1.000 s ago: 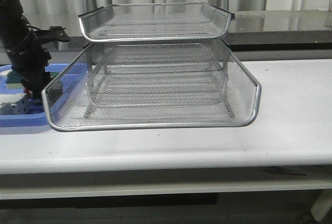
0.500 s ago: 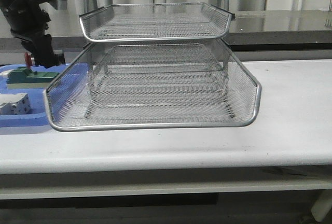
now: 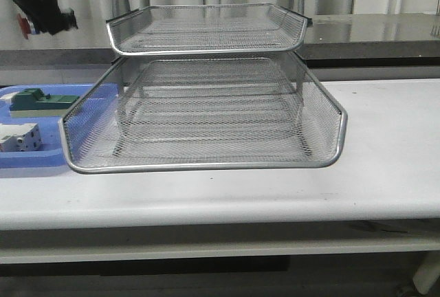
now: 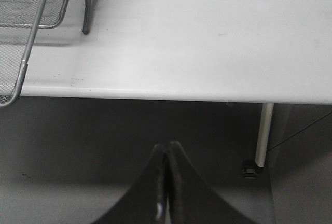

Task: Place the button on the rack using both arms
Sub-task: 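Close the left gripper on the red push button and lift it, then carry the button over the pulled-out middle tray and lower it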

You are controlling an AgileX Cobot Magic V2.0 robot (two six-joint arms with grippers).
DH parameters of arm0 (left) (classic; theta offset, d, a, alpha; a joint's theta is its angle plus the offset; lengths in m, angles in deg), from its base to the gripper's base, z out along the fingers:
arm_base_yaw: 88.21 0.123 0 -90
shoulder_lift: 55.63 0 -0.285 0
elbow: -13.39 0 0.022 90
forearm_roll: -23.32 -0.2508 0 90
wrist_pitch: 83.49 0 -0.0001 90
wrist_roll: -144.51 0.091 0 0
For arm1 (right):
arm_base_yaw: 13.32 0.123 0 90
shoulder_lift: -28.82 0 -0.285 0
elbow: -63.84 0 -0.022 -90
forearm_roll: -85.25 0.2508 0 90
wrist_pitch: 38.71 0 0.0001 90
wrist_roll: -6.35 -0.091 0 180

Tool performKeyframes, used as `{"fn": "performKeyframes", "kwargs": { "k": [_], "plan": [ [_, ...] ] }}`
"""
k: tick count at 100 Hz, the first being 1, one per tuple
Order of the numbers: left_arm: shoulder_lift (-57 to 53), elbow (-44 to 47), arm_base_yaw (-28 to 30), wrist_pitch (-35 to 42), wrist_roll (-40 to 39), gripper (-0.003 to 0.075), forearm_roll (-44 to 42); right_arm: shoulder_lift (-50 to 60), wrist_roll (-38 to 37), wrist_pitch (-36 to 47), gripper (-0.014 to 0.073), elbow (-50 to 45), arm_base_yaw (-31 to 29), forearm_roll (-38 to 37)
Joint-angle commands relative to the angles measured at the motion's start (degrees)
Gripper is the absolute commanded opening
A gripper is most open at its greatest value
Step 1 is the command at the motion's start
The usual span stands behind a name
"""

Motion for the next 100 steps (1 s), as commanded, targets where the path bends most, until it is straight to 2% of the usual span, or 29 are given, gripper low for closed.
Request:
{"fn": "performKeyframes", "kwargs": {
  "k": [1,28,43,56,79,100],
  "plan": [
    [-7.8,1.5,0.0,-0.8,-1.2,-0.002,2.3,-0.1,0.2,3.2,-0.0066,1.9,-0.3,-1.4],
    [-20.8,15.1,-0.1,-0.8,-0.8,-0.002,9.6,-0.1,0.2,3.2,-0.0066,1.9,-0.3,-1.4],
    [-26.0,21.1,-2.5,-0.8,1.2,-0.002,13.3,-0.1,0.2,3.2,-0.0066,1.9,-0.3,-1.4],
    [-27.9,24.0,-6.7,-0.8,3.0,-0.002,16.1,-0.1,0.2,3.2,-0.0066,1.9,-0.3,-1.4],
    [-28.1,27.3,-18.6,-0.1,4.5,-0.002,16.2,-0.1,0.2,3.2,-0.0066,1.9,-0.3,-1.4],
    [-27.3,30.6,-26.6,7.3,5.1,-0.002,14.6,-0.1,0.2,3.2,-0.0066,1.9,-0.3,-1.4]
  ]
}}
